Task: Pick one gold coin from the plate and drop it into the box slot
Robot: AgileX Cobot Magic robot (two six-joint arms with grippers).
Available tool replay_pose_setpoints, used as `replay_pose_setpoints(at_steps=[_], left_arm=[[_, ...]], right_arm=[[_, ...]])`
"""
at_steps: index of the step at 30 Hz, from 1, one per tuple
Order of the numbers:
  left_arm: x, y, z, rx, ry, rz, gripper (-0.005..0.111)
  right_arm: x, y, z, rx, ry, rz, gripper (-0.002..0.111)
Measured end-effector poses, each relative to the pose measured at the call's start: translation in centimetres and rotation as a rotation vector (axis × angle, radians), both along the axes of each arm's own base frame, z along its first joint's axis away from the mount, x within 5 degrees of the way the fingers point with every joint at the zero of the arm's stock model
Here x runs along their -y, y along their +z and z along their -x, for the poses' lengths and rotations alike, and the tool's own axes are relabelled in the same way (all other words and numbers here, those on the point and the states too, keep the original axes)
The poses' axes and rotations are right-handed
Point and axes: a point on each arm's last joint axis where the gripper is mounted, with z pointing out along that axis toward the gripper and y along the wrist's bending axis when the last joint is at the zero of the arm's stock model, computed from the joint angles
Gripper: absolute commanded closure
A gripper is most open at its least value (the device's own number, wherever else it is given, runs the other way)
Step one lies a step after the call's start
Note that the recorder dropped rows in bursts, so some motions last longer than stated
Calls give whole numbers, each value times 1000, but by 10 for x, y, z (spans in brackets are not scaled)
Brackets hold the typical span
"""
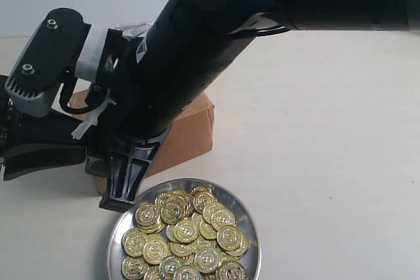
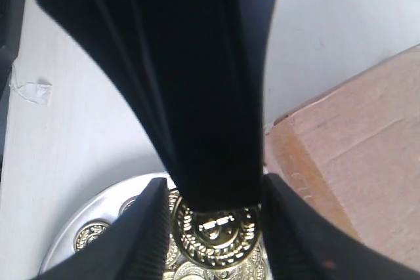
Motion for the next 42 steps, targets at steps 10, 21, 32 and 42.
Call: replay_pose_setpoints(at_steps=[10,21,32,42], left_arm=[[0,0,0,0,0,0,62],[0,0,0,0,0,0,62],[0,0,0,-2,-5,3,62],[1,2,0,-3,-7,19,89]], right_arm=[[-2,2,-1,-2,-19,-30,76],[-4,3,-2,-4,-36,-60,76],[-4,3,-2,-9,-40,-67,76],[-5,4,-2,-9,-48,-80,76]])
